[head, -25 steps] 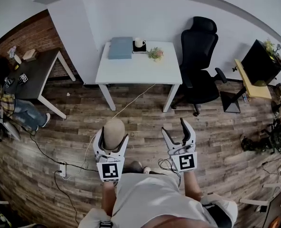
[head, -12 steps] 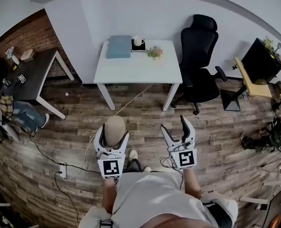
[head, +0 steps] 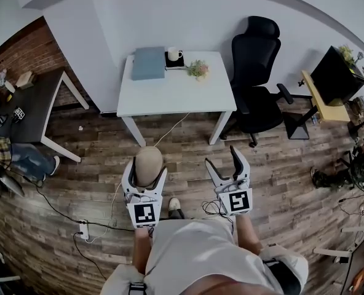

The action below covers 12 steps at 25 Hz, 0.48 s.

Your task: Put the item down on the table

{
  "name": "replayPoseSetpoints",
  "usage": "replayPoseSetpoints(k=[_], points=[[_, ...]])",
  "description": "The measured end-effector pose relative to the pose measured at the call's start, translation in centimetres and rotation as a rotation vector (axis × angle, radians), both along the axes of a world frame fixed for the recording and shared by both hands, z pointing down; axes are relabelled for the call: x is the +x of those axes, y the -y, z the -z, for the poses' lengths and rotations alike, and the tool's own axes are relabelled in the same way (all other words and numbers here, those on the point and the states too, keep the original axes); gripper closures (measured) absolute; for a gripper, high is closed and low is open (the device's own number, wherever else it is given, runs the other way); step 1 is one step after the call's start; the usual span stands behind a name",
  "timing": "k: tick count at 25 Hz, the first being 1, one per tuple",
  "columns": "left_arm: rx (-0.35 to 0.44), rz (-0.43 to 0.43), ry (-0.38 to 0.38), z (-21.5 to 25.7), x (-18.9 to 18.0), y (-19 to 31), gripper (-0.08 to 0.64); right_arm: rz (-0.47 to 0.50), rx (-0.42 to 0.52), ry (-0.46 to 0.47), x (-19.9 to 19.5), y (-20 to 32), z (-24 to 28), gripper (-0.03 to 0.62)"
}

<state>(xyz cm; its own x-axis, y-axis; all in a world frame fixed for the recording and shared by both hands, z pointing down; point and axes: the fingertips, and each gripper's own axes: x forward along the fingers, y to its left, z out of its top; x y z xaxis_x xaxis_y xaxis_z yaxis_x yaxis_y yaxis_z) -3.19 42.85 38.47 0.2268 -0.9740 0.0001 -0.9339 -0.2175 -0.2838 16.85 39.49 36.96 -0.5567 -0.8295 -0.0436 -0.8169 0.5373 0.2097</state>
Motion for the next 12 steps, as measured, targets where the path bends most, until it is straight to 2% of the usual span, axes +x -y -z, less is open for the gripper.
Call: replayPoseSetpoints(k=[12], points=[[0.004,-0.073,-0.006,0.0,-3.5,7.3,0.16,-0.044,0.004,-0.014,-4.2,6.2,0.1,0.259]])
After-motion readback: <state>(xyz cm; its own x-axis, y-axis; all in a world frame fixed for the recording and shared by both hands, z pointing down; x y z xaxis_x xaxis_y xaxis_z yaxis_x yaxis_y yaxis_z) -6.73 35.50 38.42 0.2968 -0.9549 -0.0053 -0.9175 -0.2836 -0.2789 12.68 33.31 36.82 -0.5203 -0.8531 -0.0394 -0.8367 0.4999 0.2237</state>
